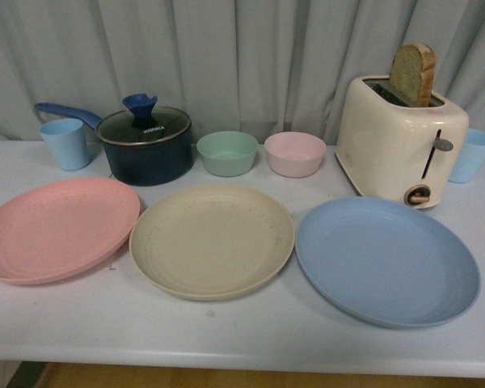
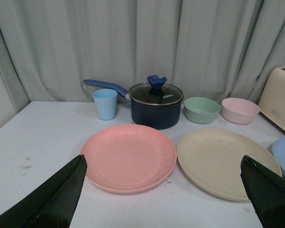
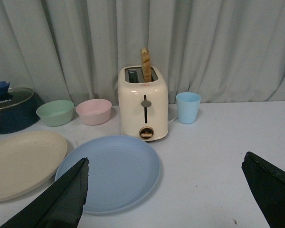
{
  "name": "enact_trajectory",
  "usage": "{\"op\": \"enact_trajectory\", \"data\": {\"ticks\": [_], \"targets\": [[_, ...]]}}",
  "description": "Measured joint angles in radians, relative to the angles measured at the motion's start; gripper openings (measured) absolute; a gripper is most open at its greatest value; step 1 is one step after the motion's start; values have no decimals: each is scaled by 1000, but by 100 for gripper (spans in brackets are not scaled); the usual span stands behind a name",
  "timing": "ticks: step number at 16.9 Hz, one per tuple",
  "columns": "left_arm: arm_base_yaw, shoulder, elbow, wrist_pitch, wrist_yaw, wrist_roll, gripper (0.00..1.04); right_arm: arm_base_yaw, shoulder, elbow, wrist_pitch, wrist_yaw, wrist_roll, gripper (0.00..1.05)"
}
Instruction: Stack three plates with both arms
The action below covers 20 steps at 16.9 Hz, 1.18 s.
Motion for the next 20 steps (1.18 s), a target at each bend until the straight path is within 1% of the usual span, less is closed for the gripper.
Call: {"op": "enact_trajectory", "data": {"ticks": [20], "targets": [[0,0,0,0,0,0,98,0,0,0,0,0,0,98]]}}
